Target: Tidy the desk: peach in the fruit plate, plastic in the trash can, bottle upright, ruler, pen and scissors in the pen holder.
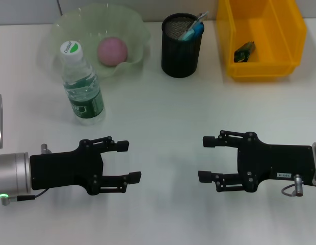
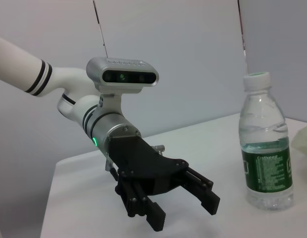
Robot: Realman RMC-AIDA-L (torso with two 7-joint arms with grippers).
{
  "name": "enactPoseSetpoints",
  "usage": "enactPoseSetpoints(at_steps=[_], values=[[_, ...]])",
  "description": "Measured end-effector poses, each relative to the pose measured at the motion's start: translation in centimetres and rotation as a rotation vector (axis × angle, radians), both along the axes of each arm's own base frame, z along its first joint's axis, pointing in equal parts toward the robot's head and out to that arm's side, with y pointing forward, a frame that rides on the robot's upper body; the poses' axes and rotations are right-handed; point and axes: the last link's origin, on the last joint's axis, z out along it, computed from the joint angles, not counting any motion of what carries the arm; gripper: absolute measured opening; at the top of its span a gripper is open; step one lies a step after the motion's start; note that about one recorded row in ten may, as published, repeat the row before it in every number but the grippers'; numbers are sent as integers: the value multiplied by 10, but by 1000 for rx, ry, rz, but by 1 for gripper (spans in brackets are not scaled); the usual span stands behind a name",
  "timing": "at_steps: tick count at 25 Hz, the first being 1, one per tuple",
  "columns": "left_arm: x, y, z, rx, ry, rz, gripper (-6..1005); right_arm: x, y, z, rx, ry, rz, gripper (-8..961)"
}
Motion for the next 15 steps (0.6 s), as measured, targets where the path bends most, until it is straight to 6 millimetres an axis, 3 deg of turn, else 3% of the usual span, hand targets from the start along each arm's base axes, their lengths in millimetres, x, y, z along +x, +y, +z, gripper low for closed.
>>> enactPoseSetpoints(at_steps=[15], values=[[3, 3, 0, 1, -1, -11, 846, -2, 2, 0, 4, 0, 11, 801]])
